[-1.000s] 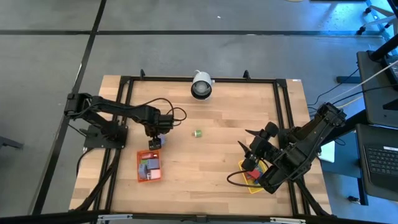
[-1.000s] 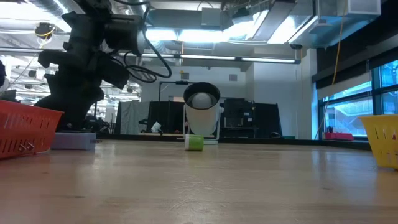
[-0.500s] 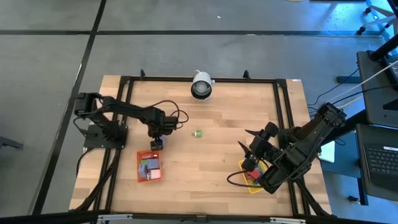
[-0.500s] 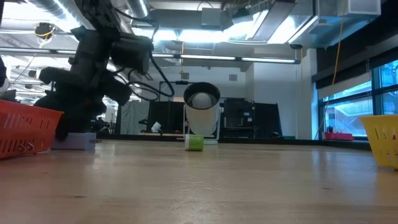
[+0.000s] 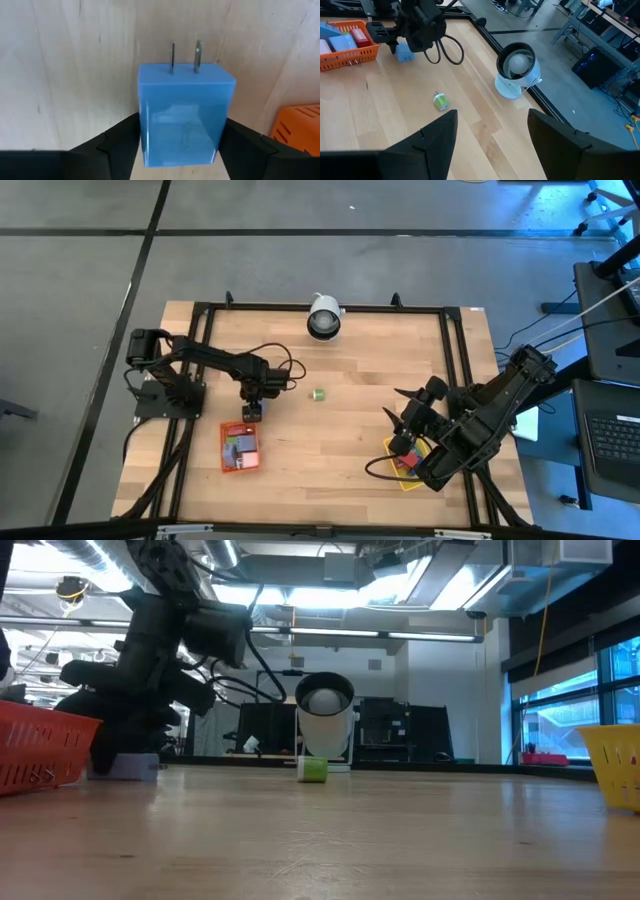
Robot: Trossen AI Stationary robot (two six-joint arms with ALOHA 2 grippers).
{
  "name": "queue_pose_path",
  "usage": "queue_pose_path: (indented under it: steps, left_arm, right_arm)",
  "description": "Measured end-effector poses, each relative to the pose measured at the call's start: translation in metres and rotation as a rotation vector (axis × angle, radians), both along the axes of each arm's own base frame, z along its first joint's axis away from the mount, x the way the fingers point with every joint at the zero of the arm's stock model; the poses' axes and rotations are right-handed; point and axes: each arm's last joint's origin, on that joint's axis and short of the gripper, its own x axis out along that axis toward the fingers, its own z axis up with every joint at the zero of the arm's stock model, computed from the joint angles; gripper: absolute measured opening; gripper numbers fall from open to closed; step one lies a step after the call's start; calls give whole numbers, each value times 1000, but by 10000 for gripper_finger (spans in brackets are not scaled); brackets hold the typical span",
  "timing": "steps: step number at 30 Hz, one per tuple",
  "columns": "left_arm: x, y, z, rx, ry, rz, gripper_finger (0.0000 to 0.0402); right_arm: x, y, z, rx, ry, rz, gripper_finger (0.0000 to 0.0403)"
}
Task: Pick & Place Office items
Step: Put the light blue charger adapter into the orange basket
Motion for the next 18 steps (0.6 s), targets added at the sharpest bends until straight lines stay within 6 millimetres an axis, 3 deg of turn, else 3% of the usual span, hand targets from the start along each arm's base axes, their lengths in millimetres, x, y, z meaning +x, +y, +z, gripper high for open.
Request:
queue_pose_path:
  steps: [4,18]
  left_arm:
    - [9,1,6,9,-48,-42,207]
    - [22,3,35,13,-43,-92,206]
  right_arm:
    - [0,0,0,1,0,0,242]
    - [0,0,0,3,-3,-1,242]
